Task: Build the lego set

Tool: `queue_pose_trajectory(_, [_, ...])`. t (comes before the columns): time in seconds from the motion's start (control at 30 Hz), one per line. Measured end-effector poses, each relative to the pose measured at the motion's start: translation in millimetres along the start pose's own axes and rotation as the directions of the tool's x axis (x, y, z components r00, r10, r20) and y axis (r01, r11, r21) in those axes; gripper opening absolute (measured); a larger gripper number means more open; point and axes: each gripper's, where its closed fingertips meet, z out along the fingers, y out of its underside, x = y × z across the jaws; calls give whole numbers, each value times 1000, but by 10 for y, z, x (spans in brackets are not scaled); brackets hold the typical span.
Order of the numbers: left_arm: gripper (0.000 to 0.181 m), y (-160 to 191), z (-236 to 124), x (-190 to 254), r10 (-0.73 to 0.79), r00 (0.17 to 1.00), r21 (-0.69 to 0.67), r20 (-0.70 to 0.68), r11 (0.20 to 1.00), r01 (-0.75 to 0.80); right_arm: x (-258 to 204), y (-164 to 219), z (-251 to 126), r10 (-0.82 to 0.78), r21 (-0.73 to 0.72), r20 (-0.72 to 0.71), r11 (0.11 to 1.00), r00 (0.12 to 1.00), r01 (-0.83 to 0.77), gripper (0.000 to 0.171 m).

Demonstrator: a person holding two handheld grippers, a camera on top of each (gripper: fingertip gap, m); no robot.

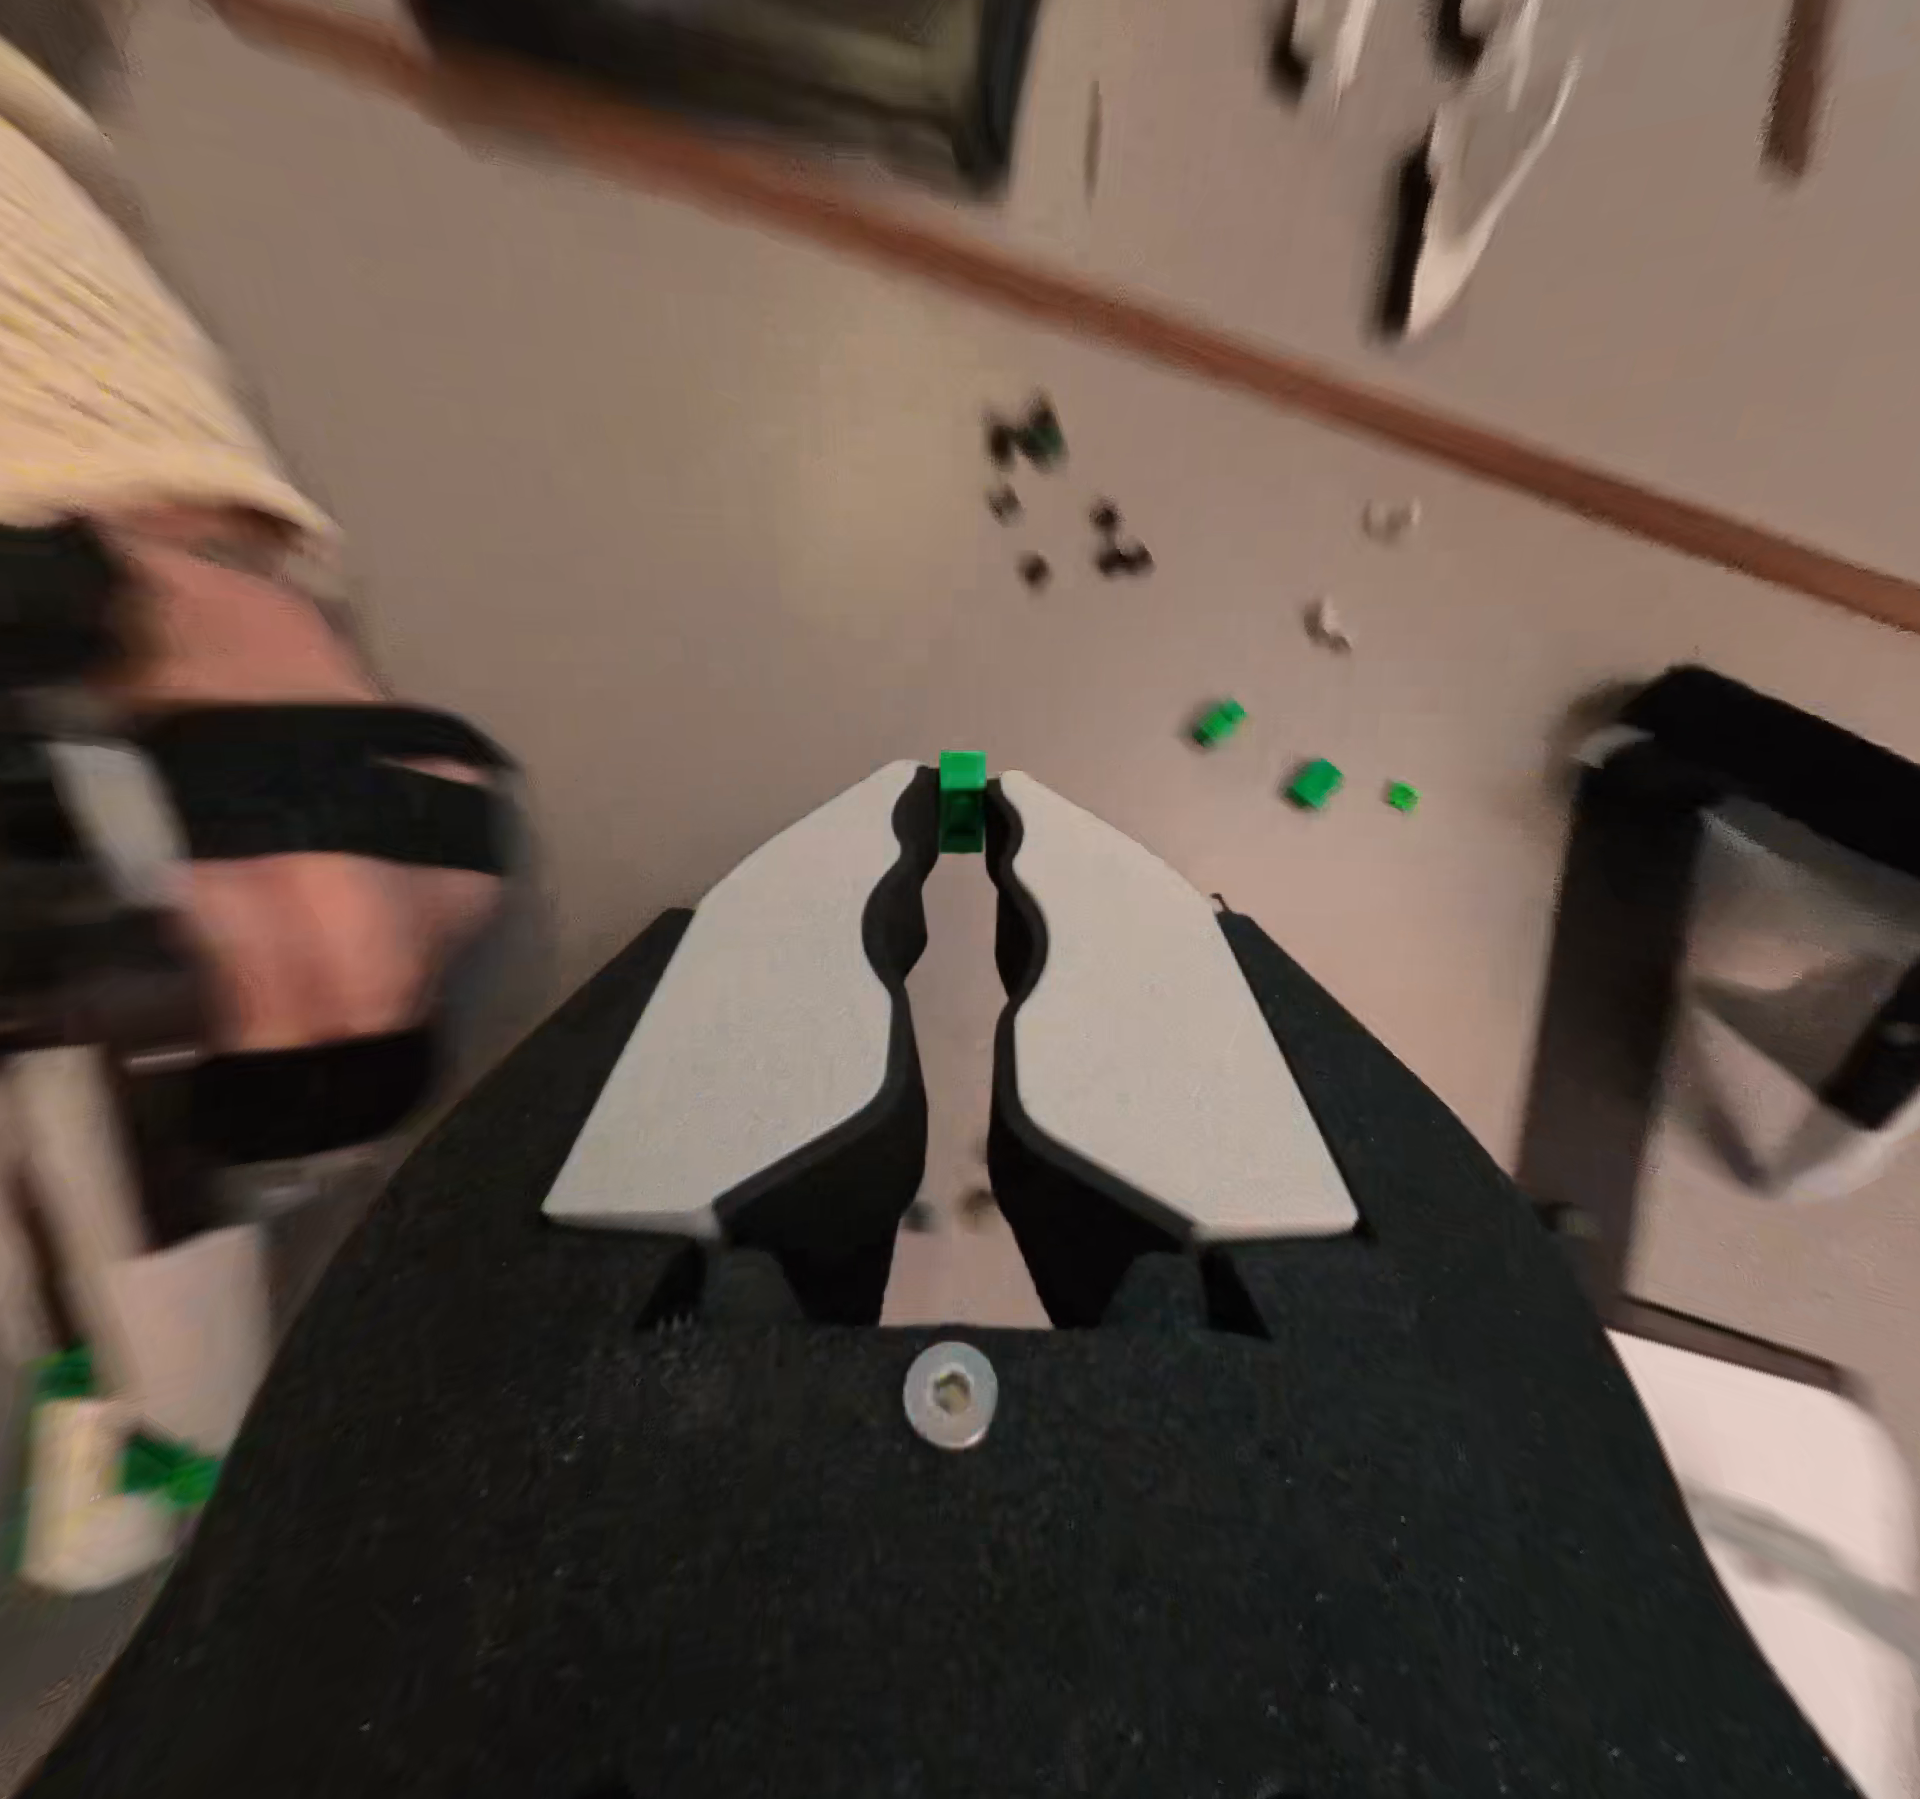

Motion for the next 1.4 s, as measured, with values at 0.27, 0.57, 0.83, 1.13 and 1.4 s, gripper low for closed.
queue_pose_trajectory(0.27, [37, -146, -49, -9, -129, 990, 103, -50, 986, 133, -1436, 279, -973, 213, 534, 1, 826, 977, -180, 8])
queue_pose_trajectory(0.57, [37, -316, -110, 191, -138, 969, 190, -205, 966, 178, -1879, 750, -857, 312, 602, -86, 773, 946, -200, 8])
queue_pose_trajectory(0.83, [37, -339, -143, 201, -167, 952, 215, -255, 951, 224, -1960, 927, -830, 313, 591, -92, 781, 945, -201, 8])
queue_pose_trajectory(1.13, [37, -366, -157, 236, -155, 947, 228, -282, 948, 223, -2003, 979, -878, 294, 592, -65, 780, 954, -201, 8])
queue_pose_trajectory(1.4, [37, -363, -129, 306, -143, 943, 209, -301, 955, 211, -2043, 795, -656, 213, 538, -122, 835, 969, -116, 8])
